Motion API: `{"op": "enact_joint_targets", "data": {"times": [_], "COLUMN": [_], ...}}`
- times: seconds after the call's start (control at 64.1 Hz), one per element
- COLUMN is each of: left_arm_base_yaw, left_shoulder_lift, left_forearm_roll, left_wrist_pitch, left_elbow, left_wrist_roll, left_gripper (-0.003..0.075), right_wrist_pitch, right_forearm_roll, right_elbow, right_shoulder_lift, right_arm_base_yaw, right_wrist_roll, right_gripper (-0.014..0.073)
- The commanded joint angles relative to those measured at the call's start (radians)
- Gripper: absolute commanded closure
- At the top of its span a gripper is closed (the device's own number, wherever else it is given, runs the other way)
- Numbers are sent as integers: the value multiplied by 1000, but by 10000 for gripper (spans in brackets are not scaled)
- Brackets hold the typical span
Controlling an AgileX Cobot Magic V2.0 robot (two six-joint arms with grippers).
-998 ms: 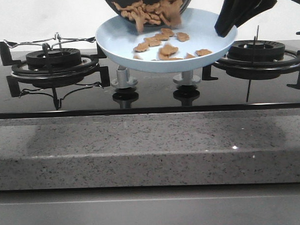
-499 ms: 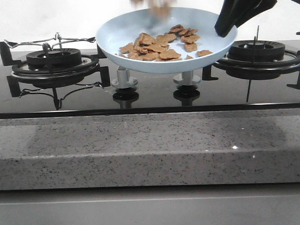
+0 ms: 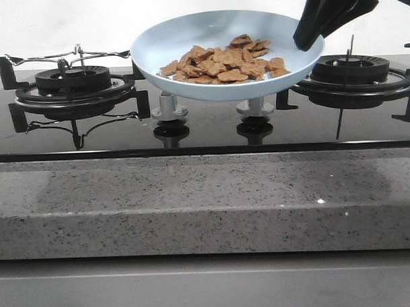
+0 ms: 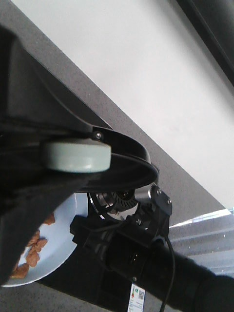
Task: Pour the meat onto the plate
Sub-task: 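Tilt the pan over the held plate to pour the meat pieces, then return the empty pan onto its burner with the left gripper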
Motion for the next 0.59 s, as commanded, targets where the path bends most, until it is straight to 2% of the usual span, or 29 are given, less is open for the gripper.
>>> {"op": "enact_joint_targets", "data": {"times": [0.0, 0.109, 0.343, 0.577], "left_arm_base_yaw": [47, 144, 465, 782], "left_shoulder_lift": [-36, -36, -33, -21], "left_forearm_roll": [-66, -233, -693, -1139], "left_wrist_pitch": [-107, -98, -55, 122], "left_elbow": [-33, -31, 69, 209], "left_wrist_roll": [-54, -54, -32, 146], "left_gripper": [741, 741, 741, 740], "right_wrist_pitch": [-39, -39, -39, -39], "right_forearm_roll": [32, 32, 32, 32], "right_elbow": [-25, -25, -25, -25], "right_shoulder_lift": [-37, -37, -37, -37], "right_arm_base_yaw": [4, 4, 4, 4], "right_wrist_roll": [-8, -8, -8, -8], "right_gripper": [646, 646, 646, 646]}}
